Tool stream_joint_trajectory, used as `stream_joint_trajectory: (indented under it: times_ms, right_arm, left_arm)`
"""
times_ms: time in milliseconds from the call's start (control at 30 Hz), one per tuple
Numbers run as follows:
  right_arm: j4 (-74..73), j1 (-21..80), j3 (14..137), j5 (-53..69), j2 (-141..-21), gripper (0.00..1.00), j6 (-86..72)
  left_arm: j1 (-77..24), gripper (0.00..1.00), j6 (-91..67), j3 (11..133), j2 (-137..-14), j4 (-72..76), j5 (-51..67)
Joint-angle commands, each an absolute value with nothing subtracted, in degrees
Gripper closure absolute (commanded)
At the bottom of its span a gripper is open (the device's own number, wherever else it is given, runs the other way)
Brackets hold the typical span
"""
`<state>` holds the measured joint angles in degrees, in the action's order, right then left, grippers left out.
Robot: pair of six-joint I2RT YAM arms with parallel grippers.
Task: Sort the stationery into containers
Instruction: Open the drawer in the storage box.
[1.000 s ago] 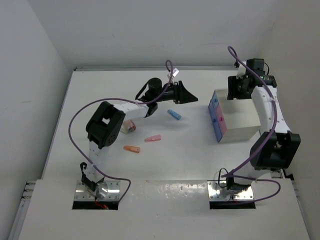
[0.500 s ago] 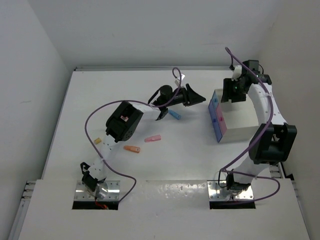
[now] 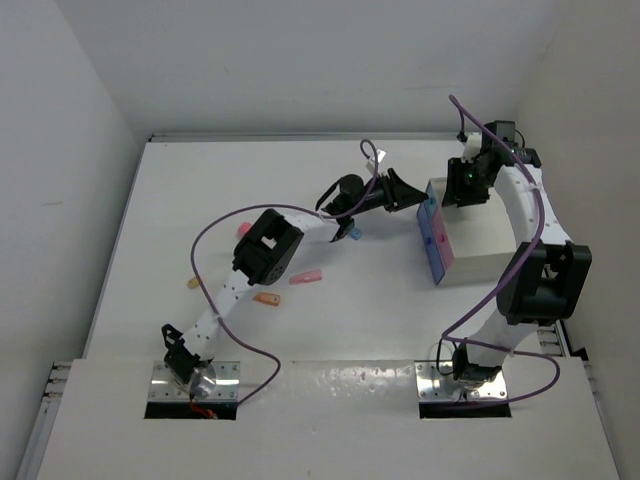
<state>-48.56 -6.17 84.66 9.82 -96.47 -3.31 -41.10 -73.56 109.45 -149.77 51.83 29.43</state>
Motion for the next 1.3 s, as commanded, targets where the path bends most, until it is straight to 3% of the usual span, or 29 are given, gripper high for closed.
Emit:
stream_joint_trajectory:
  times_ms: [0,1100,1167,1267]
  right_arm:
    - [-48.43,-5.98,86.05,11.77,-96.77,0.59,-4.13]
    - [-50.19,-6.06,86.13,13.71,-98.44,0.66,-2.55]
    - [-50.36,-6.15,86.04,13.71,-98.61,0.66,-2.55]
    - [-50.36,-6.06,86.22,13.97,-98.79,0.66,-2.64]
  left_arm:
    - [-42.27,0.49,-72.95,113.55,-150.82,52.48,27.42]
    - [-43.77,0.64,-68.03,119.62,-153.90,46.85,24.00]
    - [-43.86,0.68,-67.41,120.41,-153.98,46.67,24.17]
    - [-43.77,0.85,-67.32,120.59,-153.81,46.67,24.35]
